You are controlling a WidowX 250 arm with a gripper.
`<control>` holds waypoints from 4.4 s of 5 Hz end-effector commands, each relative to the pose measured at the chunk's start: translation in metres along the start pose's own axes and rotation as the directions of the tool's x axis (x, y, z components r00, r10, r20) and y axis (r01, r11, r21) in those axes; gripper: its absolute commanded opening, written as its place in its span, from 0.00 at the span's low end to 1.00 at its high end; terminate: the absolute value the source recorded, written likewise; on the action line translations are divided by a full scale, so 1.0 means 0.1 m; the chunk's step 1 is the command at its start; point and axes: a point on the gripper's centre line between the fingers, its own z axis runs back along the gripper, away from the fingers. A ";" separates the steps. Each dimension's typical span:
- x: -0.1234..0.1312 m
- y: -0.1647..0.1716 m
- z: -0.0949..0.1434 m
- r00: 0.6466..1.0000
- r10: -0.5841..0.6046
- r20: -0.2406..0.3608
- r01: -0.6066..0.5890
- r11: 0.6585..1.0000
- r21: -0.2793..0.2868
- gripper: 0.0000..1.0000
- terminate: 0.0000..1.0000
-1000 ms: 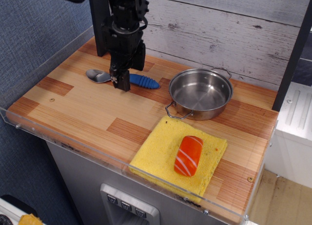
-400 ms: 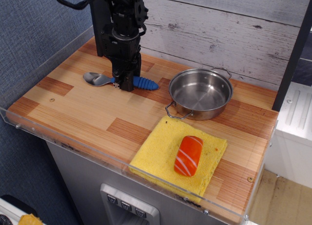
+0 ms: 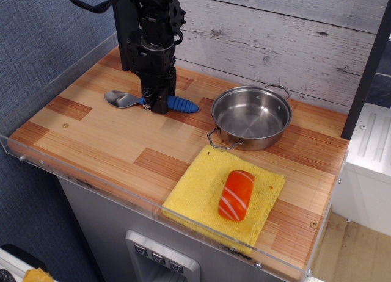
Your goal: PICK UP THE SPOON AND PUT ANOTHER SIDE OF THE TABLE
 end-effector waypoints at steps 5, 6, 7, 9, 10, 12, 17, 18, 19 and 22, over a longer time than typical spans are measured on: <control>0.15 0.67 0.61 0.955 -0.293 0.037 0.295 0.953 -0.069 0.00 0.00; 0.22 0.87 0.54 0.940 -0.338 0.043 0.340 0.940 -0.023 0.00 0.00; 0.29 1.02 0.52 0.928 -0.369 0.048 0.370 0.929 -0.012 0.00 0.00; 0.41 1.17 0.35 0.902 -0.431 0.036 0.431 0.902 -0.005 0.00 0.00; 0.43 1.18 0.27 0.905 -0.424 0.040 0.424 0.906 0.010 0.00 0.00; 0.45 1.22 0.18 0.910 -0.414 0.023 0.414 0.910 0.013 0.00 0.00; 0.61 0.76 0.72 0.647 -0.762 -0.018 0.762 0.648 -0.020 1.00 0.00; 0.63 0.51 0.83 0.440 -0.898 -0.011 0.897 0.440 -0.049 1.00 0.00; 0.66 0.26 0.99 0.252 -0.966 0.063 0.967 0.248 -0.061 1.00 0.00; 0.73 0.00 1.18 0.150 -0.975 0.163 0.986 0.135 -0.095 1.00 1.00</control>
